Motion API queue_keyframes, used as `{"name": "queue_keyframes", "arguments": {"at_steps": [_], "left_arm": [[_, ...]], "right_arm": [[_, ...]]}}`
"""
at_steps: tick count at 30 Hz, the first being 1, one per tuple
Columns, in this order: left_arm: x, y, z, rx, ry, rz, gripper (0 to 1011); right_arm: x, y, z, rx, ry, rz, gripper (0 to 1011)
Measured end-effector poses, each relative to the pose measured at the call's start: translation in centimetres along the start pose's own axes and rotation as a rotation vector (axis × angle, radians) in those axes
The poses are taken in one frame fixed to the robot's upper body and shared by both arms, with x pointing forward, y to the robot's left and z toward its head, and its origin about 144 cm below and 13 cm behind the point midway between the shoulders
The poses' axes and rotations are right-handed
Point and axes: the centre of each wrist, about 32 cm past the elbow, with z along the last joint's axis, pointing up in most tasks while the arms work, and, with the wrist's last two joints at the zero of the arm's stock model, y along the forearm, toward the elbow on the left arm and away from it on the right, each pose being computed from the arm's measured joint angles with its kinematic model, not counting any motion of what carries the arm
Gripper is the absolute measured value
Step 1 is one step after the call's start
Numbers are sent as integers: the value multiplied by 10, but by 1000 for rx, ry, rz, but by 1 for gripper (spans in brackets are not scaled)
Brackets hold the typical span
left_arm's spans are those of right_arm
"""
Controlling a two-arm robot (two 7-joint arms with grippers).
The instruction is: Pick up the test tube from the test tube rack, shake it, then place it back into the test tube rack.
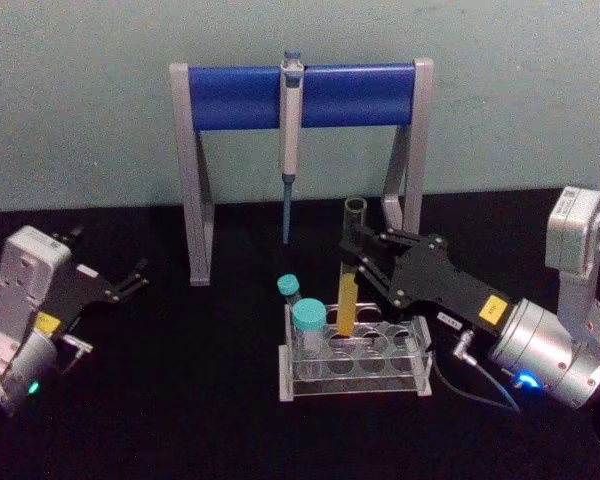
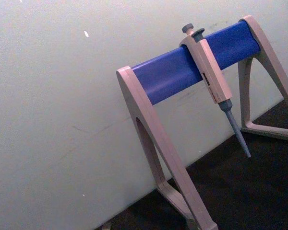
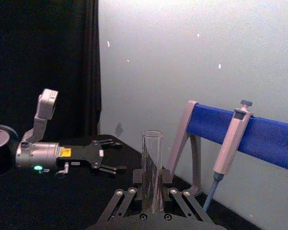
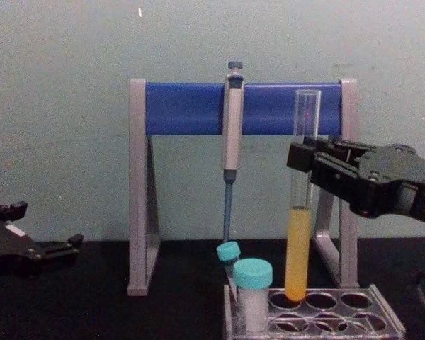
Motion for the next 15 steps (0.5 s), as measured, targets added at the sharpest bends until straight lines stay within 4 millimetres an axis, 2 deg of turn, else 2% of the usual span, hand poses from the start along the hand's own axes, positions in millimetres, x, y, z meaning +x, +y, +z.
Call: {"name": "queue_keyframes", "arguments": {"at_steps": [15], "left_arm": [[0,0,0,0,0,0,1001]], "right_arm": [[2,-1,-12,-21,14,1,229]]}}
